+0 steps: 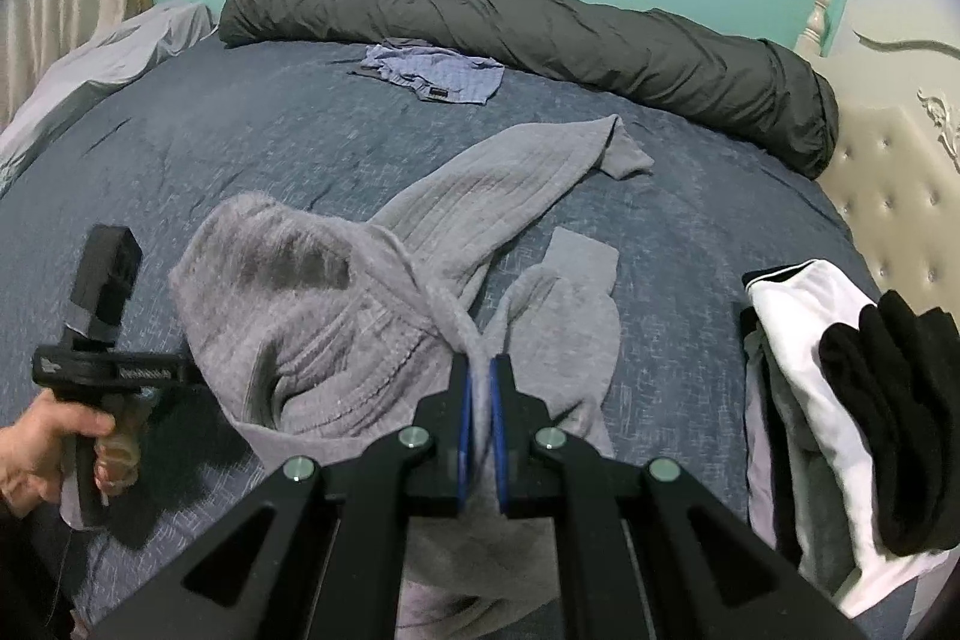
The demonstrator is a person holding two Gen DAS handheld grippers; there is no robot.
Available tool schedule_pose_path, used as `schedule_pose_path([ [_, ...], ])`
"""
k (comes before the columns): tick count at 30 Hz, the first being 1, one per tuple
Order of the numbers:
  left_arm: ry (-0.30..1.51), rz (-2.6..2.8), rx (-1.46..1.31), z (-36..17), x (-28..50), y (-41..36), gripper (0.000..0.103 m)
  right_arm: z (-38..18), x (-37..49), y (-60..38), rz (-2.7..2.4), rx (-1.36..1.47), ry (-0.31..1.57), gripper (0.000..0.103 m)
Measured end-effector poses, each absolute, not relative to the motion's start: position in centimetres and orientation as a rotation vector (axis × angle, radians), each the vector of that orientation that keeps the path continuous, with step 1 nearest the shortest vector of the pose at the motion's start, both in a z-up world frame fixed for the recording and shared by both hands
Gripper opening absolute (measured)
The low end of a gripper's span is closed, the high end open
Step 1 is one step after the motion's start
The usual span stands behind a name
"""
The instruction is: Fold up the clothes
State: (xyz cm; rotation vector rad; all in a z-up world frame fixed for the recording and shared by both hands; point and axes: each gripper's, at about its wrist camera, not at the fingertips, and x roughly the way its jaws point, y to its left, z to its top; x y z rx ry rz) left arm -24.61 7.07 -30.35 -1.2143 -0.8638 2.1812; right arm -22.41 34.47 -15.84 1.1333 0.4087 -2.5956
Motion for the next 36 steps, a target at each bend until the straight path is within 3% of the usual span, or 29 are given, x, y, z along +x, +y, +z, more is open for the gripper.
schedule_pose_path([
  [9,-0.686,2.585,-0.973,-20.1,-19.2,-0.3,0.007,-16.0,-20.5,30.7,-2.549,1.092,0.372,0.006],
  [13,-0.626,2.646,-0.996,-17.6,-16.7,-2.3,0.007,-16.5,-20.3,28.3,-2.522,1.117,0.321,0.005],
  [19,-0.493,2.697,-0.993,-13.8,-13.1,-4.7,0.007,-12.9,-19.2,26.2,-2.533,0.997,0.215,0.005],
  [27,-0.545,2.569,-1.210,-15.6,-12.9,-6.5,0.009,-10.2,-17.0,24.9,-2.501,0.930,0.162,0.006],
  [31,-0.550,2.566,-1.327,-18.1,-12.8,-7.4,0.010,-12.0,-15.8,24.0,-2.428,1.007,0.192,0.006],
  [34,-0.596,2.544,-1.381,-19.9,-12.3,-7.9,0.019,-14.9,-14.3,22.9,-2.346,1.068,0.249,0.005],
  [36,-0.606,2.552,-1.403,-20.4,-11.7,-8.5,0.045,-16.3,-13.5,22.6,-2.290,1.092,0.222,0.006],
])
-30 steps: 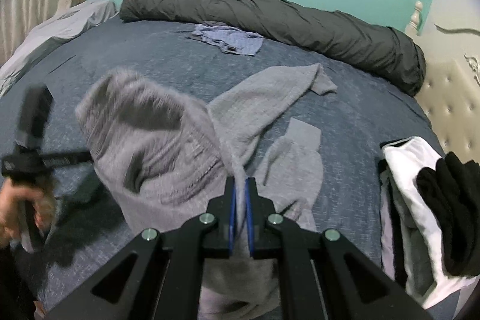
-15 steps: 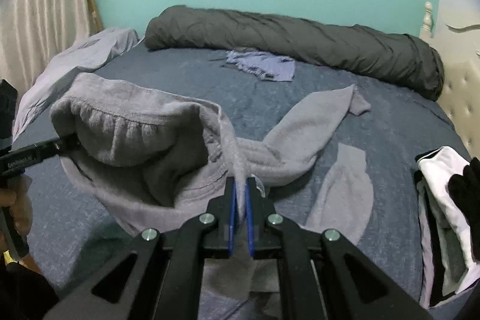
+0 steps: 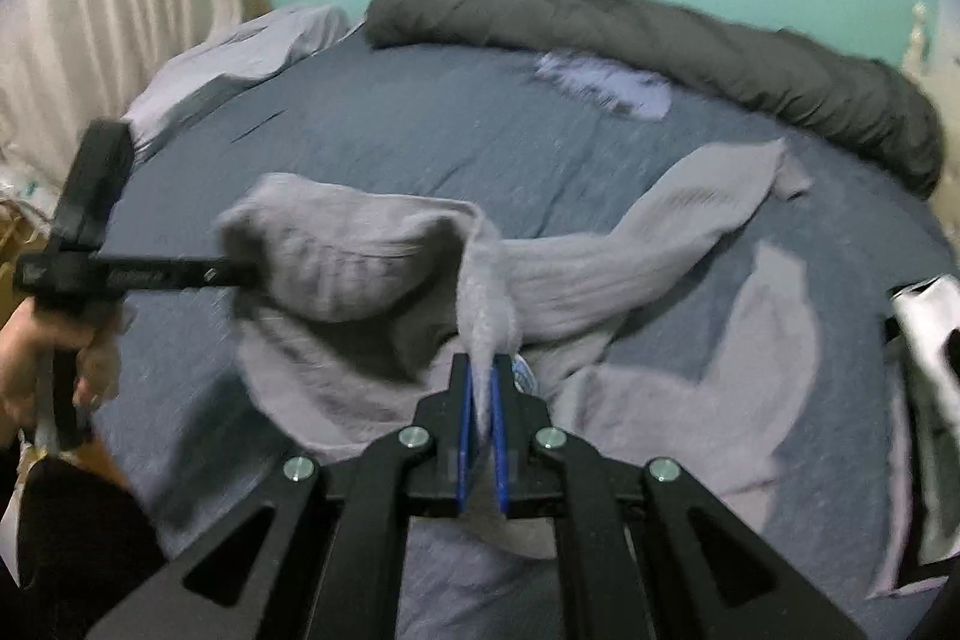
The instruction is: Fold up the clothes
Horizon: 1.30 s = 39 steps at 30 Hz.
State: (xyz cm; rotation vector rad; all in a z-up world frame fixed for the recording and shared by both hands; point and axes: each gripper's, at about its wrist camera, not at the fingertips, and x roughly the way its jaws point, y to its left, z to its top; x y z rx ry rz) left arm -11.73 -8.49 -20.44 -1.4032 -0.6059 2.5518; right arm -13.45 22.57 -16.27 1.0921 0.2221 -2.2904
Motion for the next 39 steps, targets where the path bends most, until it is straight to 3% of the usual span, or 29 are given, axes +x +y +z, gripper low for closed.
schedule_pose_path([
  [5,-0.640,2.547,-1.440,-20.9,-10.2,-9.6,0.047,-18.7,-11.8,21.0,-2.166,1.124,0.171,0.006],
  [13,-0.711,2.487,-1.451,-20.9,-10.1,-9.3,0.048,-22.5,-8.8,16.2,-1.977,1.204,0.239,0.006],
  [17,-0.721,2.471,-1.457,-20.9,-11.1,-8.5,0.055,-23.7,-8.4,16.2,-1.915,1.266,0.189,0.013],
  [23,-0.755,2.426,-1.509,-22.1,-12.3,-7.2,0.056,-22.0,-8.7,19.1,-1.944,1.237,0.101,0.032],
  [31,-0.931,2.357,-1.490,-23.2,-12.5,-5.9,0.057,-20.1,-9.9,25.6,-2.146,1.223,0.066,0.033],
  [39,-0.945,2.293,-1.523,-25.0,-11.8,-4.1,0.055,-19.7,-9.9,27.5,-2.175,1.222,0.007,0.033],
])
